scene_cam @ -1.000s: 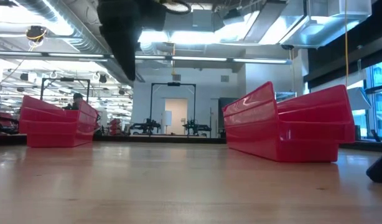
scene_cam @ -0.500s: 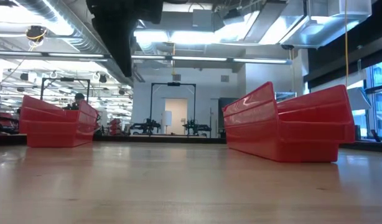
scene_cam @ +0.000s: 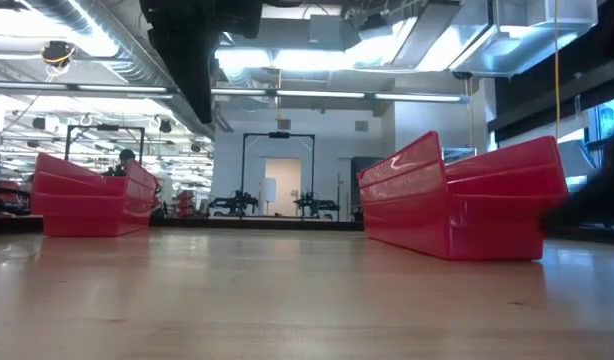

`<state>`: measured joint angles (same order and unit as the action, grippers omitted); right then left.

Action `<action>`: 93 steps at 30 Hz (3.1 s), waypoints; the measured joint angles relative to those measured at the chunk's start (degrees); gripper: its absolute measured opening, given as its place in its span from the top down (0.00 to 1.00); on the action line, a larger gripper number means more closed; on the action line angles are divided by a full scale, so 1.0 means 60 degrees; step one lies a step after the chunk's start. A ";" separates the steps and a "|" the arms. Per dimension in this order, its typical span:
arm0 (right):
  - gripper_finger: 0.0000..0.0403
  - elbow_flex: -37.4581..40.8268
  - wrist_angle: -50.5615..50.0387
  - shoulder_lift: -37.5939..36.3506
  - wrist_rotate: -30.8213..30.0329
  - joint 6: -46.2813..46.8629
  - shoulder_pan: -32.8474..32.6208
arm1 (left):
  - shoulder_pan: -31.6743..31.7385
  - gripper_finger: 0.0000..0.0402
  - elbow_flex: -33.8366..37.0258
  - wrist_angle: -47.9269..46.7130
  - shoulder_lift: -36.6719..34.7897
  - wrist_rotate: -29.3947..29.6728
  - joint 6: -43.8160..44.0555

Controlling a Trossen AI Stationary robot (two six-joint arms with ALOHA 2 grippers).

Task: Sort batteries
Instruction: Put the small black battery into the right red bin

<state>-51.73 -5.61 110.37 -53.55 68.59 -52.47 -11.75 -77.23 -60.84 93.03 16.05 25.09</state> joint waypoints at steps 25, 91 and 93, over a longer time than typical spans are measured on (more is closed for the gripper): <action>0.46 -0.0491 0.0790 0.1547 0.0661 0.0701 -0.1181 | -0.0115 0.64 0.0000 -0.0027 0.0000 0.0007 0.0251; 0.93 -0.0444 -0.4535 -0.4819 0.4187 -0.0935 0.6922 | -0.0098 0.64 0.0000 0.0665 0.0000 0.0936 -0.1762; 0.93 -0.0444 -0.4556 -0.4557 0.4673 -0.0998 0.7582 | -0.0098 0.64 0.0002 0.0521 0.0000 0.1291 -0.1778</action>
<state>-54.39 -32.95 83.03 -25.51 62.60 -6.98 -12.34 -77.22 -57.72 93.03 23.80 14.42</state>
